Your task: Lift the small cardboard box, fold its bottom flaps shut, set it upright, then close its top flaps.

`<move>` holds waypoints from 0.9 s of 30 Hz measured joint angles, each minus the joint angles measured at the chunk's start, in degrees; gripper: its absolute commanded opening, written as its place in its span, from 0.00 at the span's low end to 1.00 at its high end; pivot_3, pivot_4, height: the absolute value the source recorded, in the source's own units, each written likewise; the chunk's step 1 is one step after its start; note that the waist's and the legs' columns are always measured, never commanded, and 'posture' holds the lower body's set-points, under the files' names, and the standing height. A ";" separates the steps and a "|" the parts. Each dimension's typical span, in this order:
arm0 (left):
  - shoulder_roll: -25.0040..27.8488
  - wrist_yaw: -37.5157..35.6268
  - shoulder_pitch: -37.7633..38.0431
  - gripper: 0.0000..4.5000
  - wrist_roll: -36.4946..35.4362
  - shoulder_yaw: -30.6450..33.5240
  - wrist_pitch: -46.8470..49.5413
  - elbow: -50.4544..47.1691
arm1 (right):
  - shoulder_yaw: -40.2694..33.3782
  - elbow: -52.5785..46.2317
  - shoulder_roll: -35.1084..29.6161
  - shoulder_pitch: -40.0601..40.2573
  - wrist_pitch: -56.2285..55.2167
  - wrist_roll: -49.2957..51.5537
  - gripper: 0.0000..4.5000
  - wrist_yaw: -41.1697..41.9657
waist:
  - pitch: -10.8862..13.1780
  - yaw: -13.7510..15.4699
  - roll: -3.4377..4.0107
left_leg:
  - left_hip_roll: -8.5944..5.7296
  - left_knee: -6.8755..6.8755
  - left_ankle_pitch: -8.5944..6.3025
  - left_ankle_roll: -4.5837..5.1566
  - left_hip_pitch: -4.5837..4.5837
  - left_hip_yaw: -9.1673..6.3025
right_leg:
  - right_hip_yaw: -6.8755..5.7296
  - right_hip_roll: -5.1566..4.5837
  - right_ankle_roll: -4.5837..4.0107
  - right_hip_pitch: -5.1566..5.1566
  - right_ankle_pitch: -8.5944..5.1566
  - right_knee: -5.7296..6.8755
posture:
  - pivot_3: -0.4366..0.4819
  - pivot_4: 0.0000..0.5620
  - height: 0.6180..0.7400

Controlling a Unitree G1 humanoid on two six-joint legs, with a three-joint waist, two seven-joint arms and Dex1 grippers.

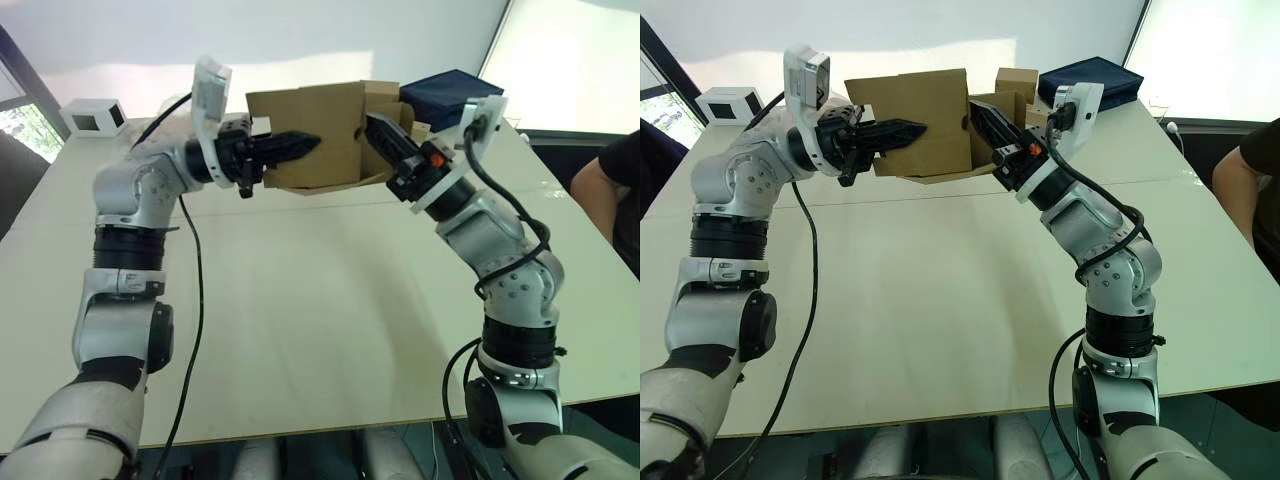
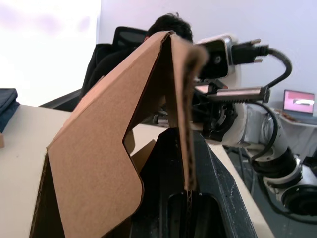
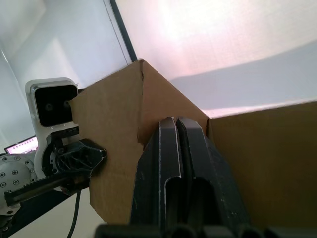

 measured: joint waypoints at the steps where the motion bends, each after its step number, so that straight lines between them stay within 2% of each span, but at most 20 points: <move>1: 0.10 -0.12 0.28 0.00 -0.38 -0.01 0.55 -0.85 | 0.12 0.00 0.06 0.00 -0.14 -0.06 0.01 0.03 | 0.00 0.00 0.00 | 0.00 0.00 0.00 0.00 0.00 0.00 | 0.00 0.00 0.00 0.00 0.00 0.00 | 0.48 0.27 1.00; 6: 0.21 -0.70 2.22 0.00 -1.57 -0.15 2.23 -3.59 | 1.83 0.00 0.16 0.15 0.23 -0.59 0.01 0.82 | -0.01 0.08 0.01 | 0.00 0.00 0.00 0.00 0.00 0.00 | 0.00 -0.01 0.00 0.00 0.00 0.00 | 0.48 0.27 1.00; 17: 0.16 0.36 2.29 0.00 -0.02 -0.34 0.86 -2.69 | 1.70 -0.83 -1.12 2.14 1.56 -0.64 0.01 2.15 | -0.01 0.14 0.01 | -0.01 0.01 0.00 0.00 0.00 0.01 | 0.00 -0.03 0.00 0.01 0.00 0.00 | 0.48 0.27 1.00; 27: 0.48 0.27 2.26 0.00 1.48 -0.71 -1.01 -0.76 | -2.41 -7.87 -12.18 7.74 7.19 5.85 0.01 6.37 | -0.01 0.14 0.01 | -0.01 0.00 -0.05 0.08 -0.01 0.01 | 0.00 -0.02 0.00 0.01 0.00 -0.01 | 0.48 0.27 1.00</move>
